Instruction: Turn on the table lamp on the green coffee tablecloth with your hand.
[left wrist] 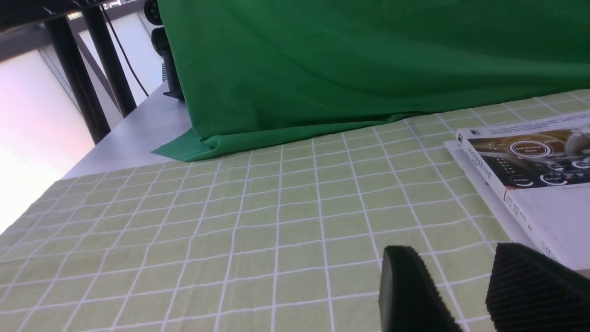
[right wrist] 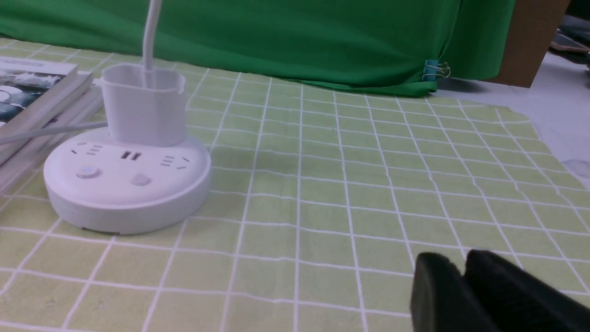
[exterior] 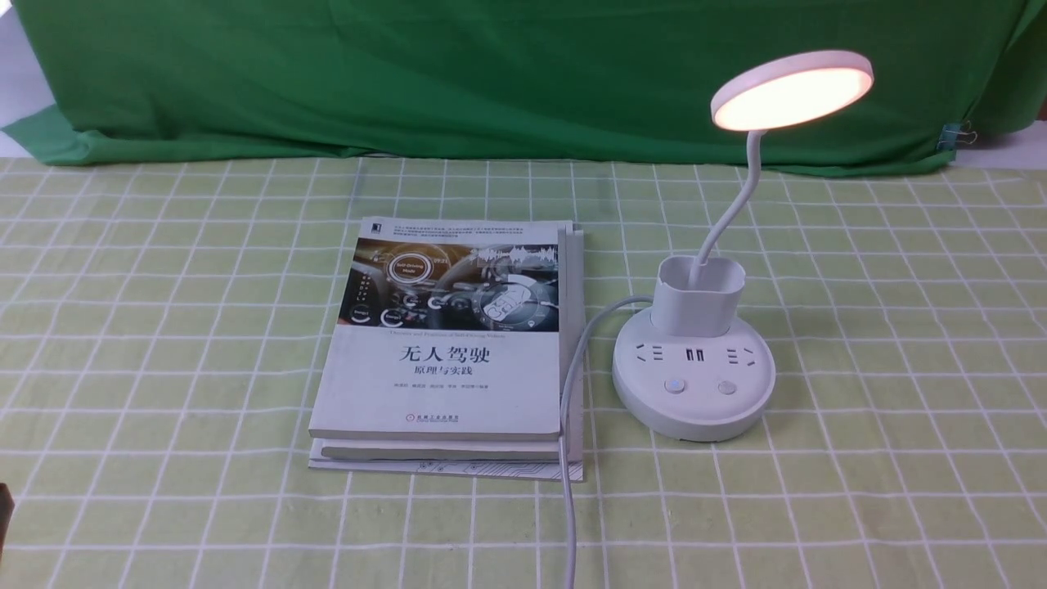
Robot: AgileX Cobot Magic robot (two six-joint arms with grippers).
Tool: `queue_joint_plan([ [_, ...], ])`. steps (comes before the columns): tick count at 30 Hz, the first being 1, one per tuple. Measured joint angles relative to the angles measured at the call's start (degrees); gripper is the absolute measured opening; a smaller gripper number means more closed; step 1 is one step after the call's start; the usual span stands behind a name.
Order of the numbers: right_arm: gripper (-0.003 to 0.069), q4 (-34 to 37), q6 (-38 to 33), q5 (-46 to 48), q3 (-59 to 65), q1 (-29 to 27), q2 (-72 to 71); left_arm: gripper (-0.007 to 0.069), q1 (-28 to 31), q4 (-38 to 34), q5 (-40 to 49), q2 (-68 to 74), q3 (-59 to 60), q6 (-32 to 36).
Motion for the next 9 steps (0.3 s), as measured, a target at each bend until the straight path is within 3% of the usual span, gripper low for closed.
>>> queue_joint_plan([
  [9,0.0153,0.0,0.0,0.0,0.0,0.0,0.0,0.0242,0.0,0.0,0.0,0.0,0.0,0.0],
])
